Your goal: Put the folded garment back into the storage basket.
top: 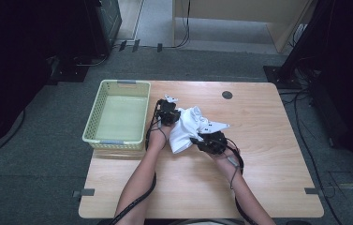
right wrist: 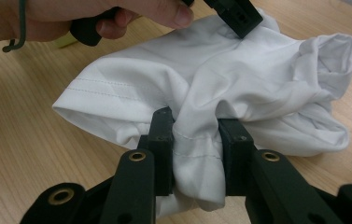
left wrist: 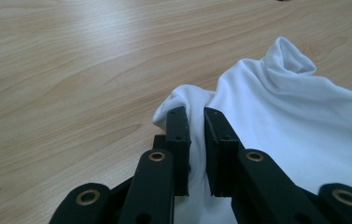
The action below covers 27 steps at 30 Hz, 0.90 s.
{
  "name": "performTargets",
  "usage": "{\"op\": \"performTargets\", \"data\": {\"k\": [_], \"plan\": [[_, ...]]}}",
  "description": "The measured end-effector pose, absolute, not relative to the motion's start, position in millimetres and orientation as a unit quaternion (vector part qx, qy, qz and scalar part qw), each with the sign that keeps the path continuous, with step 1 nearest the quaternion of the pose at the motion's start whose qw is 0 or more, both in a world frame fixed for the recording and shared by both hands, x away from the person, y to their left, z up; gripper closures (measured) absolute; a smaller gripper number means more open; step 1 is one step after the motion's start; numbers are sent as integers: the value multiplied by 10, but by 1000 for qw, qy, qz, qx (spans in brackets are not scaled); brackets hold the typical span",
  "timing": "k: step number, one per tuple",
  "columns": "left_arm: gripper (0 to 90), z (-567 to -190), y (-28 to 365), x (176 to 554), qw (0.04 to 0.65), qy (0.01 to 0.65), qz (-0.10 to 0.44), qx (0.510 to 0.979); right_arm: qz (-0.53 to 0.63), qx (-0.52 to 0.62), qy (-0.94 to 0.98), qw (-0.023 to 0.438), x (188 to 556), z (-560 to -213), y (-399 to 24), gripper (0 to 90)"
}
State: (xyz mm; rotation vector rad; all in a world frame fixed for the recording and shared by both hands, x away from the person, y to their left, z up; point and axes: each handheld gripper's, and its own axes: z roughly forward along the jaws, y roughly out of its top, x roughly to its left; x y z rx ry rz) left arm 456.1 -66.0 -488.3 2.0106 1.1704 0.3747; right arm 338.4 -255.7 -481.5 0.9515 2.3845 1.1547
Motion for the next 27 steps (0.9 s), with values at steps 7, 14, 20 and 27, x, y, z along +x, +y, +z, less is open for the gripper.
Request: {"op": "performTargets", "data": {"k": [7, 14, 20, 27], "plan": [[828, -4770, -643, 4553, 383, 459, 149, 788, 409, 325, 836, 167, 3370, -4715, -2542, 721], [828, -4643, -611, 4538, 373, 452, 163, 794, 413, 319, 836, 169, 3360, -4622, -2505, 722], [828, -4533, -583, 4529, 374, 448, 171, 794, 417, 320, 835, 163, 3372, -4568, -2469, 722], [828, -4435, -522, 4521, 376, 450, 177, 791, 418, 314, 837, 163, 3373, -4502, -2407, 722]]}}
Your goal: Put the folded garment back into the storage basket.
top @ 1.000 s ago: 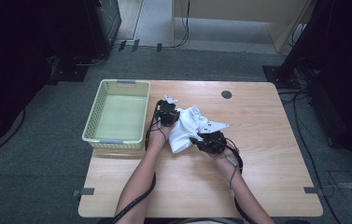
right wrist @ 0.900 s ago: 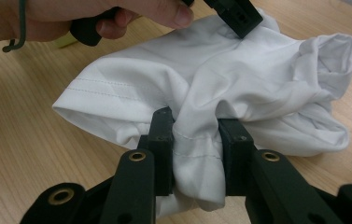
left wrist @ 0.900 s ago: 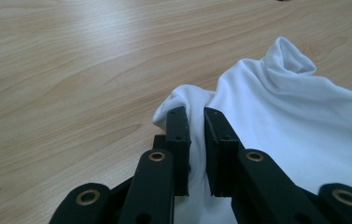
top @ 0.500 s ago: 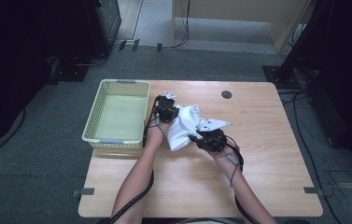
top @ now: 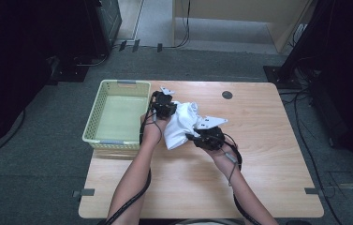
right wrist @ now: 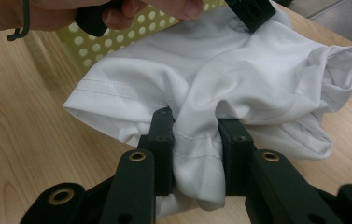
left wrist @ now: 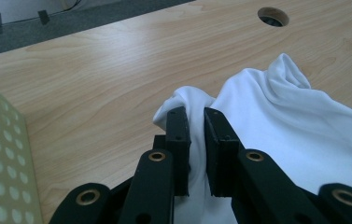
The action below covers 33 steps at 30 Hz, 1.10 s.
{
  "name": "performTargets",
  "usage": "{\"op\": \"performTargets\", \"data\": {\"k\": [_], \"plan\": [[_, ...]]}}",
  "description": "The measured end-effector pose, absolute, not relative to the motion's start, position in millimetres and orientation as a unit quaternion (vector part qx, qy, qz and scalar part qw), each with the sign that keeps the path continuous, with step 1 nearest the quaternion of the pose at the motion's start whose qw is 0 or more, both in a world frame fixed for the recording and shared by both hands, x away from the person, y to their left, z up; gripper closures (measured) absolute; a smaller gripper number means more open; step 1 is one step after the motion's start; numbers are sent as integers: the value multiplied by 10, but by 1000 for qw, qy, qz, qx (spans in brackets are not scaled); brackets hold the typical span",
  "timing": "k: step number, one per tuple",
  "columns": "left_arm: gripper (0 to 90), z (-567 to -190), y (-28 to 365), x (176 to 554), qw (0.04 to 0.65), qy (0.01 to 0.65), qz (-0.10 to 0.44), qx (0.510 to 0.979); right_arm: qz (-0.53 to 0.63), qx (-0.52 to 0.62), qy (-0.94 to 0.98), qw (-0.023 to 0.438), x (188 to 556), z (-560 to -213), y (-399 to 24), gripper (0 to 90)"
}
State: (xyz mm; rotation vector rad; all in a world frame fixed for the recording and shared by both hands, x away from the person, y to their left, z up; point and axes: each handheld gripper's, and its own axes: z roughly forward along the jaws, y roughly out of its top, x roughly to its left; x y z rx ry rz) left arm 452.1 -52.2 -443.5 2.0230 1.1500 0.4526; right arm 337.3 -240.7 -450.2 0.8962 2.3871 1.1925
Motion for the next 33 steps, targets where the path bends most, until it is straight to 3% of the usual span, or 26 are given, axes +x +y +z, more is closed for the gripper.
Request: {"op": "performTargets", "data": {"k": [33], "plan": [[828, -4117, -249, 4509, 392, 462, 197, 771, 437, 290, 836, 160, 3420, -4260, -2078, 722]]}}
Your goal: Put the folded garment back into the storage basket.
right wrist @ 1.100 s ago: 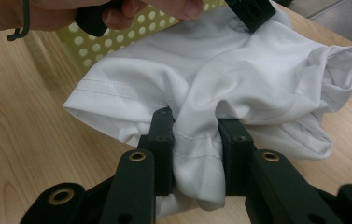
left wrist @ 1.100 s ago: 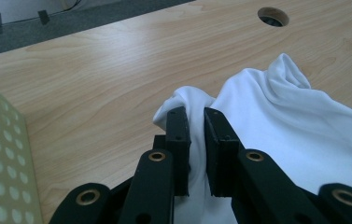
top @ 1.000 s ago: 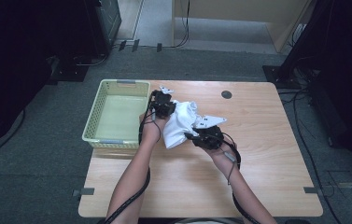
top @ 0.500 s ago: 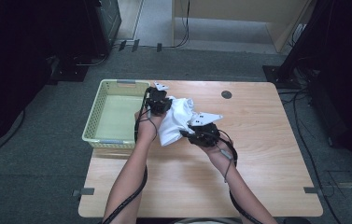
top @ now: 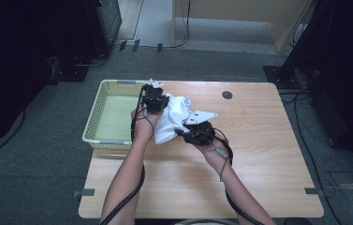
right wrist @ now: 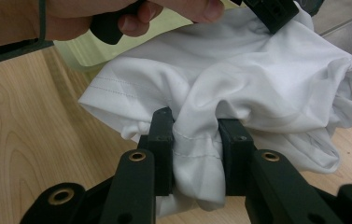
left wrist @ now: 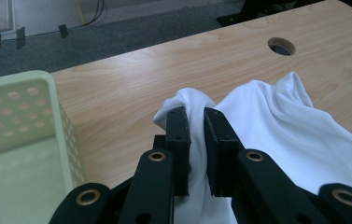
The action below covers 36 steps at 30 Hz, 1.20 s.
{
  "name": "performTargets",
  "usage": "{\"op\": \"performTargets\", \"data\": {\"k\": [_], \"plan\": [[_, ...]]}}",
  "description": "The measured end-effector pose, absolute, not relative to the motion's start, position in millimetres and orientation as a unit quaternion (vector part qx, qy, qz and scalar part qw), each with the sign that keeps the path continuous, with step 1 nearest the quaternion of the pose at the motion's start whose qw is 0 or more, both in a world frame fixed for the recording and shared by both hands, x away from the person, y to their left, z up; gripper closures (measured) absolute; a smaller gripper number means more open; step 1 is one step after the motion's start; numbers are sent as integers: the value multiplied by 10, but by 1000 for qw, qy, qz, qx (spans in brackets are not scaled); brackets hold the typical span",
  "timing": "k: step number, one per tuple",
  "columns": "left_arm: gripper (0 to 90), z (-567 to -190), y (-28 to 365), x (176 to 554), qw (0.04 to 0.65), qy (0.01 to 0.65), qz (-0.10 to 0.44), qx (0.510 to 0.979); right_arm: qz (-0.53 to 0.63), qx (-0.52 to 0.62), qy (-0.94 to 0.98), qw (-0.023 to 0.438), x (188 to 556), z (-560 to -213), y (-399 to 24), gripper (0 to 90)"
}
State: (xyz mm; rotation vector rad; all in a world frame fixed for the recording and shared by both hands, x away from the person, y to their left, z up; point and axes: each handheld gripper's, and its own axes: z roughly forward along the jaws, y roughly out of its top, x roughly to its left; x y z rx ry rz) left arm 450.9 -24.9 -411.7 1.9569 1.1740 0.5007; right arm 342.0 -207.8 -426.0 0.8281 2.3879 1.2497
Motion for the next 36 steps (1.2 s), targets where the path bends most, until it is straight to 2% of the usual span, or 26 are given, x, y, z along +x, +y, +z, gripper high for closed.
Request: {"op": "performTargets", "data": {"k": [36], "plan": [[828, -3883, 184, 4556, 392, 477, 207, 759, 457, 278, 833, 142, 3577, -4155, -1740, 721]]}}
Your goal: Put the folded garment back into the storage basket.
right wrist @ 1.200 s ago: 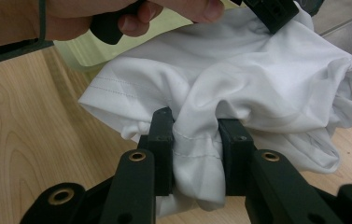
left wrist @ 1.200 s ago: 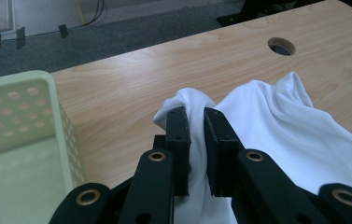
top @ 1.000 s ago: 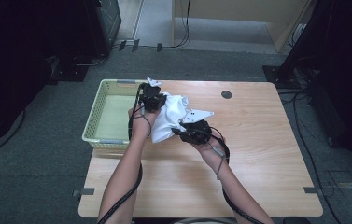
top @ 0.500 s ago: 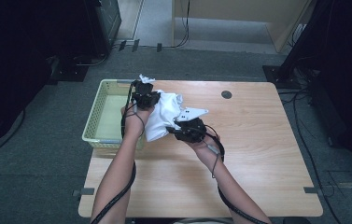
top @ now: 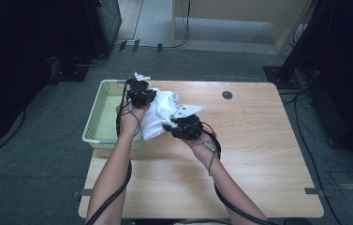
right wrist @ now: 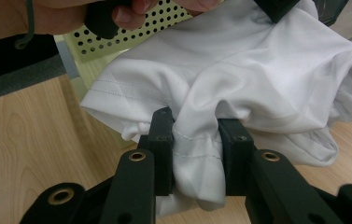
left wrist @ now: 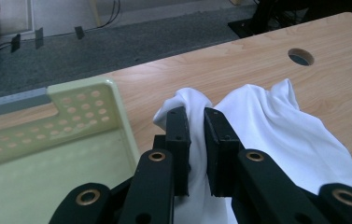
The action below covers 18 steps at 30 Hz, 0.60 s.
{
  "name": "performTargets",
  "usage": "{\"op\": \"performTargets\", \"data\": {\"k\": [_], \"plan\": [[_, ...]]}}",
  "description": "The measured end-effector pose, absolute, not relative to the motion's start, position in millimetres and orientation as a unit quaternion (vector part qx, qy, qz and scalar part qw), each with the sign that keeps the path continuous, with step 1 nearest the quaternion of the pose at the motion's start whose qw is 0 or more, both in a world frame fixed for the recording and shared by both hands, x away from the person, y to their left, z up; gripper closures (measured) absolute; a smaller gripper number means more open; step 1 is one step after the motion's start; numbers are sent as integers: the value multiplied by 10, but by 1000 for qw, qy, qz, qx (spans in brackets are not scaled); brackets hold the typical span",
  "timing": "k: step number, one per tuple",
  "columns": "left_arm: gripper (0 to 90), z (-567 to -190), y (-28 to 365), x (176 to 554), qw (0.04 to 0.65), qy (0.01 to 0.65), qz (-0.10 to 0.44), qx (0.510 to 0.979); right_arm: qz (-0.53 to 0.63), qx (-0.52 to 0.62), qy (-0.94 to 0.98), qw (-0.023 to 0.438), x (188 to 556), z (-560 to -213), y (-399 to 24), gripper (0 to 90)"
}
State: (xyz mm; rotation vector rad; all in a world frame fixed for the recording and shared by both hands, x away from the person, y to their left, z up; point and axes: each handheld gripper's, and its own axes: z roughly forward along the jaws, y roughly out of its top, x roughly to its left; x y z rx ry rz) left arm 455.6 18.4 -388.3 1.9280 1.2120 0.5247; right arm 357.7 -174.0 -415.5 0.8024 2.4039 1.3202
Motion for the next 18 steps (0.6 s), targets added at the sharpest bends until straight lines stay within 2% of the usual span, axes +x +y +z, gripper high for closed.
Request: {"op": "performTargets", "data": {"k": [18], "plan": [[827, -3961, 366, 4625, 379, 487, 215, 757, 454, 270, 838, 139, 3634, -4222, -1531, 720]]}}
